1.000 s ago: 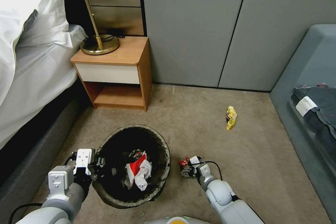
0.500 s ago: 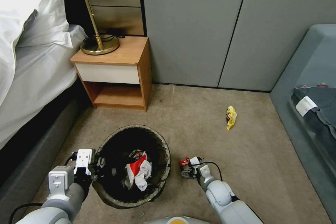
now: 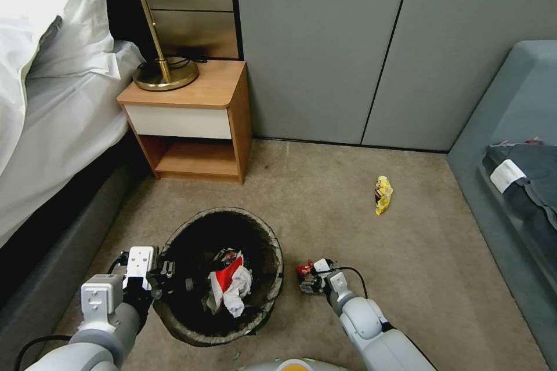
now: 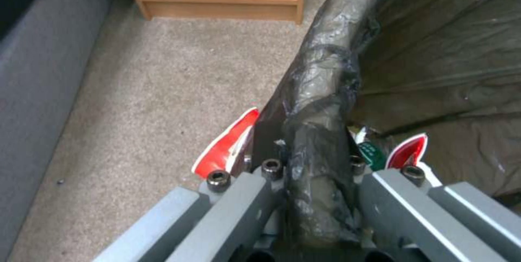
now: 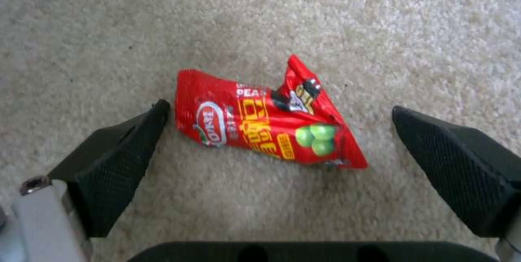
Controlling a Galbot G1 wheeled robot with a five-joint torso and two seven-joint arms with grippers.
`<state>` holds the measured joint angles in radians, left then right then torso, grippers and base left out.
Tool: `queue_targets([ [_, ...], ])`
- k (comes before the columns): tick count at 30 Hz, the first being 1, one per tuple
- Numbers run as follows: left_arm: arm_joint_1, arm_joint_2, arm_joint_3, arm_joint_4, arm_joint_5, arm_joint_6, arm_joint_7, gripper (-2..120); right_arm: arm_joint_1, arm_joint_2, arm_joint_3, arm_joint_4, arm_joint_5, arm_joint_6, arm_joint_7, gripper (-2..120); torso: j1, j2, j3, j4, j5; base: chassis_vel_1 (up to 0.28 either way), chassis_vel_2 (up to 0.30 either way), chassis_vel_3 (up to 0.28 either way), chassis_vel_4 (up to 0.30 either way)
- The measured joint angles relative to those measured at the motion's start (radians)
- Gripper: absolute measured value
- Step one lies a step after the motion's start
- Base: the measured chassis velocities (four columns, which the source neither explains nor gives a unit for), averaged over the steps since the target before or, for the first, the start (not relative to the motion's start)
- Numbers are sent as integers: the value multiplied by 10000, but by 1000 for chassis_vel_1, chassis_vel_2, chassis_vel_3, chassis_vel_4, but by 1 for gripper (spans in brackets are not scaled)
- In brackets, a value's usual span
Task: Pick up the trash bin, then pick up the garbage from the floor and place it into the trash bin.
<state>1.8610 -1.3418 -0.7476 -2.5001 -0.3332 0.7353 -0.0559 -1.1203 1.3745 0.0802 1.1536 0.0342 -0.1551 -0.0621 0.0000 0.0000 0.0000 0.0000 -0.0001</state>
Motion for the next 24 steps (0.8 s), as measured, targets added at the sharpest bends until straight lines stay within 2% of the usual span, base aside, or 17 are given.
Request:
queue_targets([
  [18, 7, -59, 2, 0, 7, 0, 9, 1, 59, 191, 133, -261, -131, 122, -103, 100, 0, 2, 0, 2, 2, 0, 0, 0, 0],
  [24, 18, -80, 13, 0, 26, 0, 9, 1, -71, 182, 171, -142, -132, 163, -127, 87, 0, 2, 0, 2, 3, 0, 0, 0, 0],
])
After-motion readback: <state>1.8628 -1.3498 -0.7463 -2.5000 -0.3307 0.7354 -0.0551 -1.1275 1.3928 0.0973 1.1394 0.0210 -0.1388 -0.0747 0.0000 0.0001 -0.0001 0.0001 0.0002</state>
